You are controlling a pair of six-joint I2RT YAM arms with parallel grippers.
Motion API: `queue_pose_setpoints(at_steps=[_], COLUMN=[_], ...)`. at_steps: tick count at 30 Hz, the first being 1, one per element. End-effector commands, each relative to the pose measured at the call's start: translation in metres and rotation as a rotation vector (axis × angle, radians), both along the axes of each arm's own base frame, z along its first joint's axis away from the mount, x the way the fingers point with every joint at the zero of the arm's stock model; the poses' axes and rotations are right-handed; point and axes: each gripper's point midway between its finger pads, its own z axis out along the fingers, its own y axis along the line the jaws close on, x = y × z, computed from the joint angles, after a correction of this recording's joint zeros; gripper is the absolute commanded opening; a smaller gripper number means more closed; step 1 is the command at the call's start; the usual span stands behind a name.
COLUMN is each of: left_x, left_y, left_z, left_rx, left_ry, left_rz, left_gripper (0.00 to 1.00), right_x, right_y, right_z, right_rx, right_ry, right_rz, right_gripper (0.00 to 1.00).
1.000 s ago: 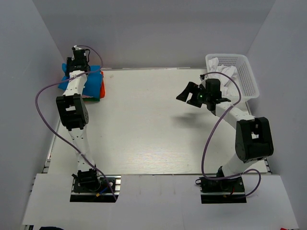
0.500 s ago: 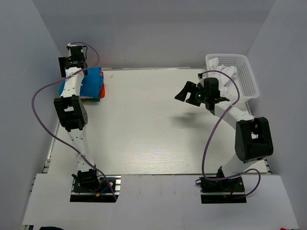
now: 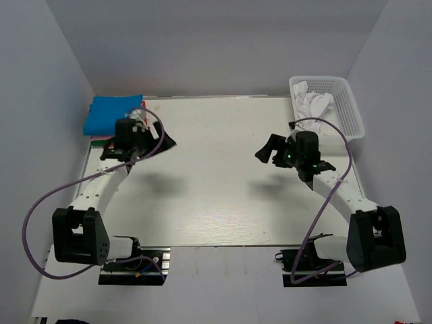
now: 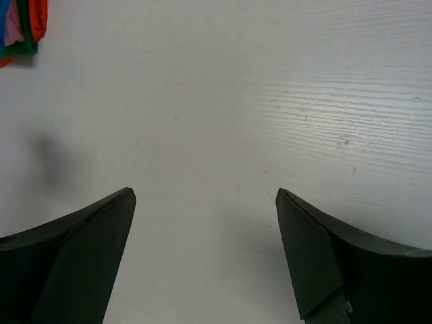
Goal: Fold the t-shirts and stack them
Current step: Put the neatly folded tshirt into the corner of the board with the left arm
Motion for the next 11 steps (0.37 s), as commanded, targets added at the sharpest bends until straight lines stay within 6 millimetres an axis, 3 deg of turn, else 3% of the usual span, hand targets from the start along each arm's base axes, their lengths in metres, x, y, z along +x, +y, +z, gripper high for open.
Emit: queue_pose_setpoints(at_steps=[1,2,4,5,7,11], left_x=[-0.028,-0.031,-0.037,-0.042,-0.046,-0.052], left_y=[-0.051,-0.051,-0.047,-0.051,-0.052,-0.045], left_z=[0.004,-0.002,0.010,0.012,0.026,0.025], left_rx=[-0.161,-0.141,-0.099,-0.100,-0.093,-0.052], left_ry=[0.013,0.038,-0.001,-0.010,-0.056,-0.026], left_rz=[-0.126,-0.109,-0.089,-0.102,-0.110,-0.075], left_gripper=[1.00,1.00,1.00,1.00,1.00,1.00], right_x=[-0.010,-0.014,-0.026,-0.029,-0.037,-0.039], right_y=[-0.011,-0.010,-0.008,-0.006,-0.013,-0.030], right_z=[0.010,0.008,0.006,0.014,0.006,0.010], right_rx=[0.008,0.009,0.041,0.058,0.048,-0.012], right_ry=[-0.070,-0.073,-0.060,-0.090,-0.098,-0.155], right_rz=[-0.042,-0.037,-0.032,-0.017,-0.036,-0.095], right_gripper=[0.90,0.90,0.90,0.90,0.90,0.90])
